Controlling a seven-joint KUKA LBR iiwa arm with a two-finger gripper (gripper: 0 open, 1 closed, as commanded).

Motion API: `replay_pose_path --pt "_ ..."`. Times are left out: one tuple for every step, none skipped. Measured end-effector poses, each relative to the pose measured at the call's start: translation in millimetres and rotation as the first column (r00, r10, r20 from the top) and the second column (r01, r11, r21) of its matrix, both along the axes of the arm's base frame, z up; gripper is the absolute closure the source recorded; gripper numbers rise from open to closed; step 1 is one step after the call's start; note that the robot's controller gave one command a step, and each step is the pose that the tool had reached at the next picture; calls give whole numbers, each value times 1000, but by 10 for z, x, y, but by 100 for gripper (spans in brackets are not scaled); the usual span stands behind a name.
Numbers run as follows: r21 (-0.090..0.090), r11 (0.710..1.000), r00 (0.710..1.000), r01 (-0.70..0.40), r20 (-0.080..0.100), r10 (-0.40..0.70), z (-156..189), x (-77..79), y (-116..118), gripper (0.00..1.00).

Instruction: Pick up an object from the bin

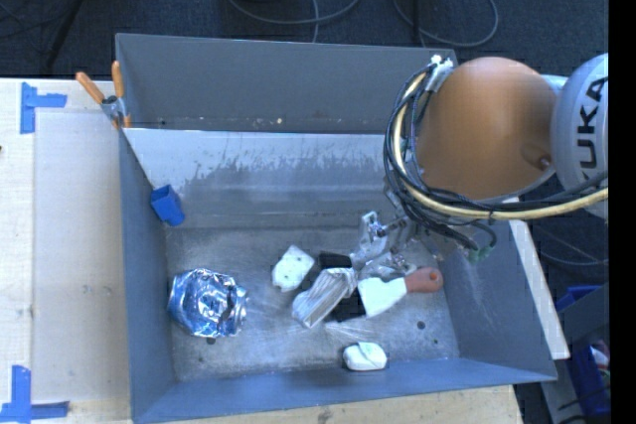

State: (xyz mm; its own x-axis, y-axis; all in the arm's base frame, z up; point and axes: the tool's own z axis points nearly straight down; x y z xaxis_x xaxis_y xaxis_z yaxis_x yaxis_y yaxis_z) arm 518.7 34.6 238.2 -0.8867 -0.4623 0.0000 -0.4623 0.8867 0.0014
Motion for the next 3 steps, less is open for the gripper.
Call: replay_pose_path --pt "0 999 999 -40 2 40 -196 62 22 100" --pt "0 997 997 -76 -3 76 -350 97 32 100" --pt "0 998 998 -60 -1 60 -435 122 44 100"
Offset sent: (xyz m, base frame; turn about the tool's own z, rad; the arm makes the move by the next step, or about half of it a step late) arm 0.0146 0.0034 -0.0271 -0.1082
